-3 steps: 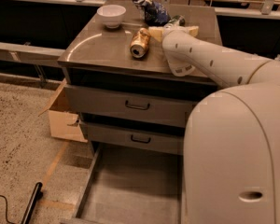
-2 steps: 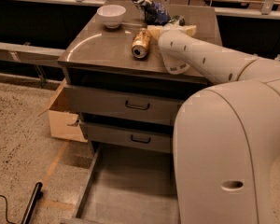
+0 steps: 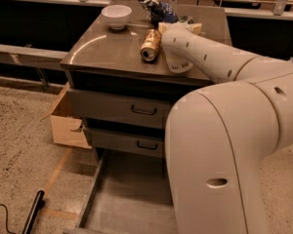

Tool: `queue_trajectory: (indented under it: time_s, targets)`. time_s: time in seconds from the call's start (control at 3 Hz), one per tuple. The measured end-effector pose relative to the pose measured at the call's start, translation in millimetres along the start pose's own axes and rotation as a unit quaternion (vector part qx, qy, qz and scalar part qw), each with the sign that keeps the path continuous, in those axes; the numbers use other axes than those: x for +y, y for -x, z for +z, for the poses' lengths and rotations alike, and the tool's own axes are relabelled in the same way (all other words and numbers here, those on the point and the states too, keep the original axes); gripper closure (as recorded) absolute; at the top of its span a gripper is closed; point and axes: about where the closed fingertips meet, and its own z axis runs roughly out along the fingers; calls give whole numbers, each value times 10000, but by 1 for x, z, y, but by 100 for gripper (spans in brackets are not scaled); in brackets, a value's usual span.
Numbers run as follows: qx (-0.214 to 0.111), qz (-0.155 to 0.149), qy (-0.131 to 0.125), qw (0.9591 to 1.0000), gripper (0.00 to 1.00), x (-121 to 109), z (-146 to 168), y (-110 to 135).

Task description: Place green can into bottom drawer

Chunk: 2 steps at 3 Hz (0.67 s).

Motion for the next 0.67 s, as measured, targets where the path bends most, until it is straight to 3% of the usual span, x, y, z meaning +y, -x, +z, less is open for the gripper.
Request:
queue_trajectory:
  time_s: [0.67]
  targets:
    - [152,-15,-174,9997,64,3,0,-7]
